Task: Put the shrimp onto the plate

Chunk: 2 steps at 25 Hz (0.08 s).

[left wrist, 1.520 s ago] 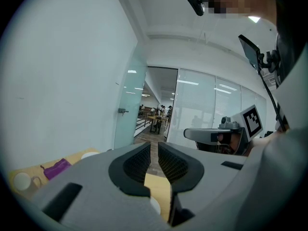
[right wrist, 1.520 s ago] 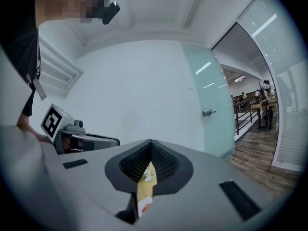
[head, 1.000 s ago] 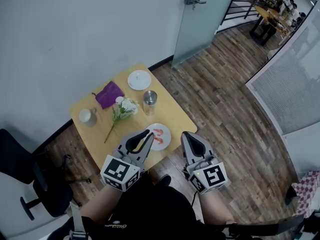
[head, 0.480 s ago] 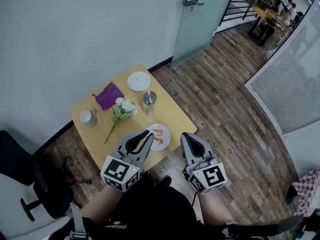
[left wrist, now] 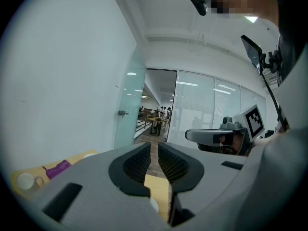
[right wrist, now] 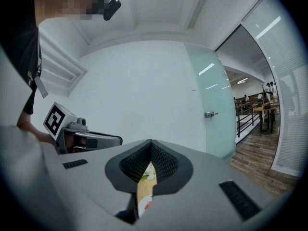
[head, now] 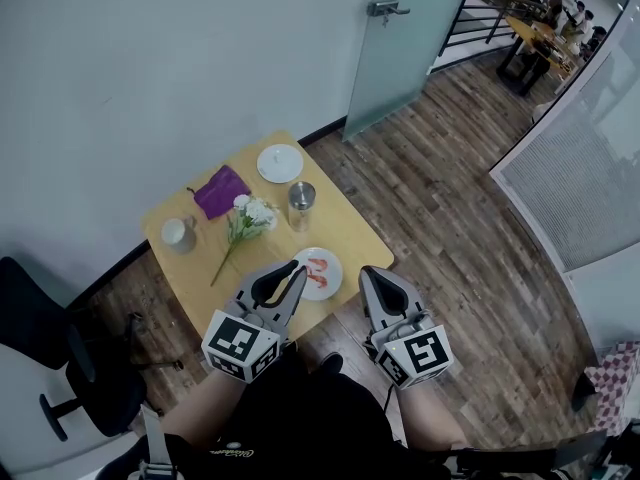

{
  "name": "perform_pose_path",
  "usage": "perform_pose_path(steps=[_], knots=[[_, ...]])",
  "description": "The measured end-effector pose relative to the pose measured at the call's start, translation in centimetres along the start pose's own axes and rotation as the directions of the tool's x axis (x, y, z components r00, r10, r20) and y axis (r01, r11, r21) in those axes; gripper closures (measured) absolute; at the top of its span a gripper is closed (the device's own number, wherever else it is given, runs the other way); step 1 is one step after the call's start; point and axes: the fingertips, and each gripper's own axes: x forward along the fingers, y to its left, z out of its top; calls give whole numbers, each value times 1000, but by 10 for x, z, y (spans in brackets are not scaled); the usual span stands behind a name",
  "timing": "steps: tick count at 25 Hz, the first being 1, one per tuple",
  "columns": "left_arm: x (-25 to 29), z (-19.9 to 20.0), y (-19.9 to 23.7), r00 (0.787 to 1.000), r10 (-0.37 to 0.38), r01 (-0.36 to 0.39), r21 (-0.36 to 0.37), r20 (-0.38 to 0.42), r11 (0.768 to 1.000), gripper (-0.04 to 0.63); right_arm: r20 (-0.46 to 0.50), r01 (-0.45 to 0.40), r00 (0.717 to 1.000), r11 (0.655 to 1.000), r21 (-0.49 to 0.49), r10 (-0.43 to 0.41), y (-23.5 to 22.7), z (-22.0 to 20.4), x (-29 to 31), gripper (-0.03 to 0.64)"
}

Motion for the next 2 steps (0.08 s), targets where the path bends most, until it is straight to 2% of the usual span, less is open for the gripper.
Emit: perform_pose_path(steps=[2], knots=[[-2, 1, -1, 1000, 2, -2, 1, 2, 1000, 545, 2, 0, 1000, 1000, -2, 0, 1, 1, -1, 617]])
